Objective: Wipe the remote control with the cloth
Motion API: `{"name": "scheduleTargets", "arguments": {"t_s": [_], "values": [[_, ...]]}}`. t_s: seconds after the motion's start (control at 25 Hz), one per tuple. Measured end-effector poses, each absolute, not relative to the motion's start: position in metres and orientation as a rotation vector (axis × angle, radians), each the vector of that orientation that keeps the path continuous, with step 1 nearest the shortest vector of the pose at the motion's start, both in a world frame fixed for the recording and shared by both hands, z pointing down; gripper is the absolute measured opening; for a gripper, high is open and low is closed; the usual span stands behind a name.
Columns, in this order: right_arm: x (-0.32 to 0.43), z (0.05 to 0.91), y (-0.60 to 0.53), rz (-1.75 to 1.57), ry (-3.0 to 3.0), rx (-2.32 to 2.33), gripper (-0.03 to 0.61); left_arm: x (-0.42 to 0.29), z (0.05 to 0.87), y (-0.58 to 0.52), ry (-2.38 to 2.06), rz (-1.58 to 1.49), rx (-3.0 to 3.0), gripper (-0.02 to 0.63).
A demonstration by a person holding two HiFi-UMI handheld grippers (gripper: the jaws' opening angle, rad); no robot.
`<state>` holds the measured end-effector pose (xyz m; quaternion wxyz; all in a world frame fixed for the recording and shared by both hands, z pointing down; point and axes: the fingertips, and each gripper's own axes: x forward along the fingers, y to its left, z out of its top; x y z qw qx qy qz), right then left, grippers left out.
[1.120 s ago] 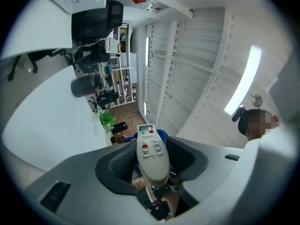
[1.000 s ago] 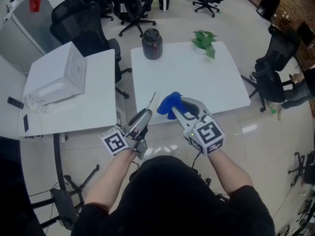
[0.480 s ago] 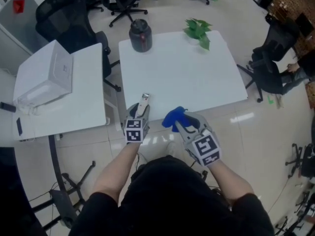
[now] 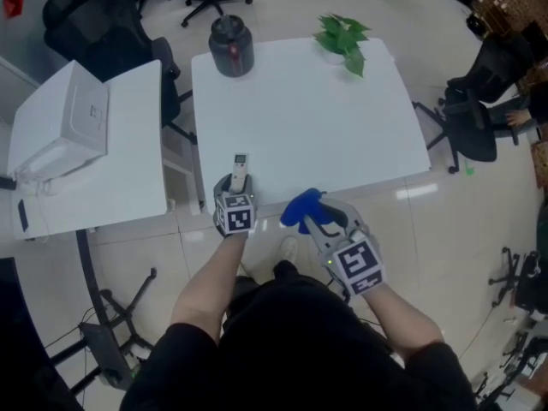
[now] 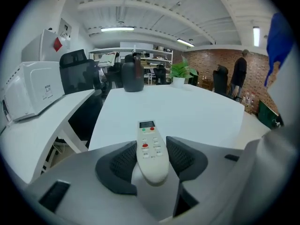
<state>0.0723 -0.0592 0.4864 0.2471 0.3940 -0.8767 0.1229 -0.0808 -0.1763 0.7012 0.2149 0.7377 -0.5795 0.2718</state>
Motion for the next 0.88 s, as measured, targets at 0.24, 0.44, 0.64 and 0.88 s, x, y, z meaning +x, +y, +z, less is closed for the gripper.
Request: {"name": "scheduleTargets", "arguments": {"t_s": [0.24,0.44,0.64,0.88], "values": [[0.074,0.488,-0.065,0.364,-2.390,1.070,0.101,-0.083,0.718,-0.174,-1.616,0.849,1.995,0.206],[0.079,0.495,-0.069,0.343,-2.394,1.060,0.101,-0.086,0.716,-0.170,-1.612,0.834,1.973,0.250],[0.096,0.499,-0.087,0.338,-2.349,1.124,0.101,-0.095,0.692,-0.161,-1.640,0.769,1.995,0.251],[0.134,0.543,-0.132,0.294,-2.211,1.179,0.103,-0.096,0.647,-0.141,-1.642,0.669,2.051,0.250]]}}
